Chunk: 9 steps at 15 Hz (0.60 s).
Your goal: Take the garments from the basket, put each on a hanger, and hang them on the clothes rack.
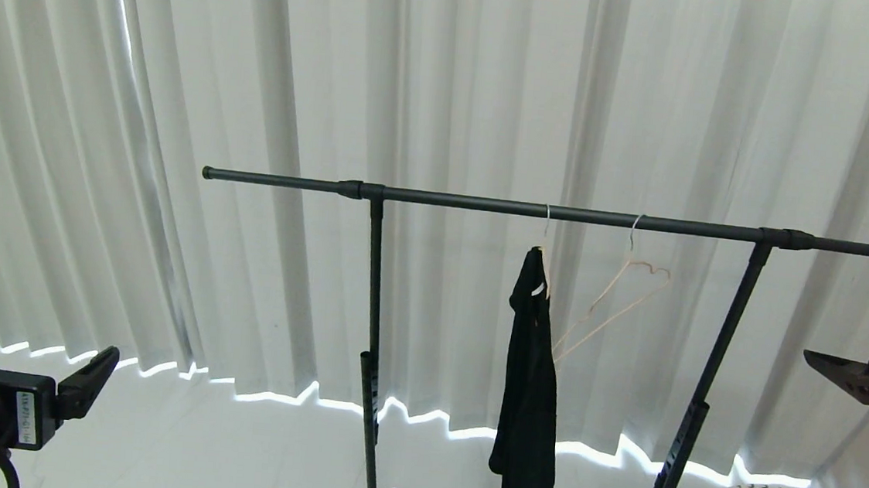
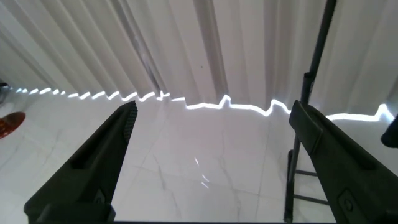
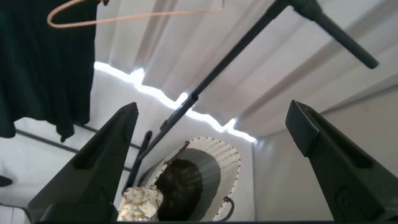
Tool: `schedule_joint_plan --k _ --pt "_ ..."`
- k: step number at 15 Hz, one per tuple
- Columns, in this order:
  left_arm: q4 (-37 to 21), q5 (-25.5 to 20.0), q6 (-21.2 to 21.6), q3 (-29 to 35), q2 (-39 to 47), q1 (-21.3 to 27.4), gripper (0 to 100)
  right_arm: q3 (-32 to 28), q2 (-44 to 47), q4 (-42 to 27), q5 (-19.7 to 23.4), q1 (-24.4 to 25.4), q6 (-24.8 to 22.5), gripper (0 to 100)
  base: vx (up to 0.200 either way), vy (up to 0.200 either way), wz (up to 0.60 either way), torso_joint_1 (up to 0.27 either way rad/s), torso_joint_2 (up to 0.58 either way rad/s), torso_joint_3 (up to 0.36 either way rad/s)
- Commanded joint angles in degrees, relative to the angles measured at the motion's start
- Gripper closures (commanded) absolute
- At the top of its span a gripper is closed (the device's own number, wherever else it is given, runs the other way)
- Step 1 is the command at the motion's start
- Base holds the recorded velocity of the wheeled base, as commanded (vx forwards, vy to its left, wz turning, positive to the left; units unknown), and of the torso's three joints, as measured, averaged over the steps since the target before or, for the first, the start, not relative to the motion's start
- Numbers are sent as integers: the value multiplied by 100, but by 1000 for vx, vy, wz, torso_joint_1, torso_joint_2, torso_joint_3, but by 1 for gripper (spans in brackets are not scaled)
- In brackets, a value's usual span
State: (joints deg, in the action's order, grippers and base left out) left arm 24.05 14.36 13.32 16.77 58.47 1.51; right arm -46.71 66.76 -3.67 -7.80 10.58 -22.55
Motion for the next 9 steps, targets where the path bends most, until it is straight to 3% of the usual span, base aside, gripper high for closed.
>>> schedule_joint_plan --k 1,5,9 --pt "3 -3 4 -25 33 -81 0 4 -13 -2 -2 -3 -4 0 0 0 0 0 0 0" --pt "3 -12 -5 -69 -116 -81 0 22 -75 -2 -2 -3 -12 0 0 0 0 0 0 0" --pt "3 -12 4 -87 -213 -81 0 22 -101 -2 -11 -30 -12 0 0 -200 0 1 2 4"
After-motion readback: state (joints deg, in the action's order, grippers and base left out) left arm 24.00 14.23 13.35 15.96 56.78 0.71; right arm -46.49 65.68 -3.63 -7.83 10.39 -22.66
